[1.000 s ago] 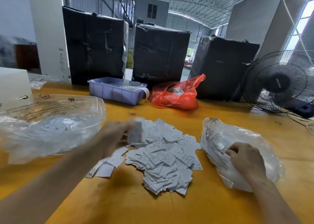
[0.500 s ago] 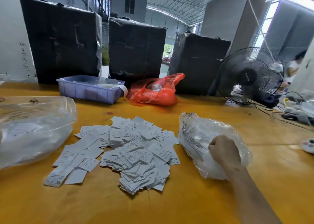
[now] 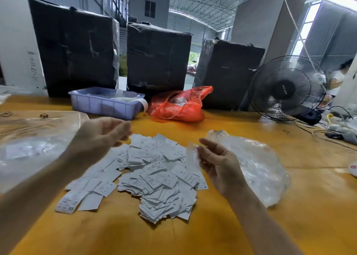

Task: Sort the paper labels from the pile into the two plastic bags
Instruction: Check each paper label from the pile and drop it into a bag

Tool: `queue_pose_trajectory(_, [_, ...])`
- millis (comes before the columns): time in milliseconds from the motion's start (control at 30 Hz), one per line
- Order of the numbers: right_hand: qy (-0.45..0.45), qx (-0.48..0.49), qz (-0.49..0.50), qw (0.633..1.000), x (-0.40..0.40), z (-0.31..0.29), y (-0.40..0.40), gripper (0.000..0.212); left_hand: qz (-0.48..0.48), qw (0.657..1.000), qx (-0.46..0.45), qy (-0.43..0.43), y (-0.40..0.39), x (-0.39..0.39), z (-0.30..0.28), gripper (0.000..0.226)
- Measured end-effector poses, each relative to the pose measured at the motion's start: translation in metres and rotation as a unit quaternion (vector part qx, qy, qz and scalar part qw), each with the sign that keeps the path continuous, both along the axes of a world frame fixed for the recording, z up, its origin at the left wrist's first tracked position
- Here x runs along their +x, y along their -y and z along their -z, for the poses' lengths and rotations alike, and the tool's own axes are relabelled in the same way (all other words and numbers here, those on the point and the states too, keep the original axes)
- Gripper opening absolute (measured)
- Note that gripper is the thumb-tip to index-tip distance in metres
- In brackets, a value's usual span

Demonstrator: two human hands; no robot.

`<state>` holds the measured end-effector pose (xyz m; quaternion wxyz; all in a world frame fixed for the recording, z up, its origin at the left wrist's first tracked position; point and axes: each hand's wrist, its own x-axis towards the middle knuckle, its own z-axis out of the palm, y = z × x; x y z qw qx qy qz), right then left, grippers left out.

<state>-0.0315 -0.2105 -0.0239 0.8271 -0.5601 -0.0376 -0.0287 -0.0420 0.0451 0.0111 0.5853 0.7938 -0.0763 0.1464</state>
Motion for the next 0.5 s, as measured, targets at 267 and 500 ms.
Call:
queue_pose_trajectory(267, [0.007, -0.026, -0.075, 0.997, -0.019, 0.013, -0.047, 0.027, 0.258, 0.924, -0.153, -0.237, 0.048, -0.008, 0.045, 0.028])
queue_pose_trajectory(500, [-0.03, 0.028, -0.083, 0.996, -0.015, 0.016, -0.046, 0.029, 0.224, 0.885, -0.289, -0.287, 0.048, -0.004, 0.047, 0.048])
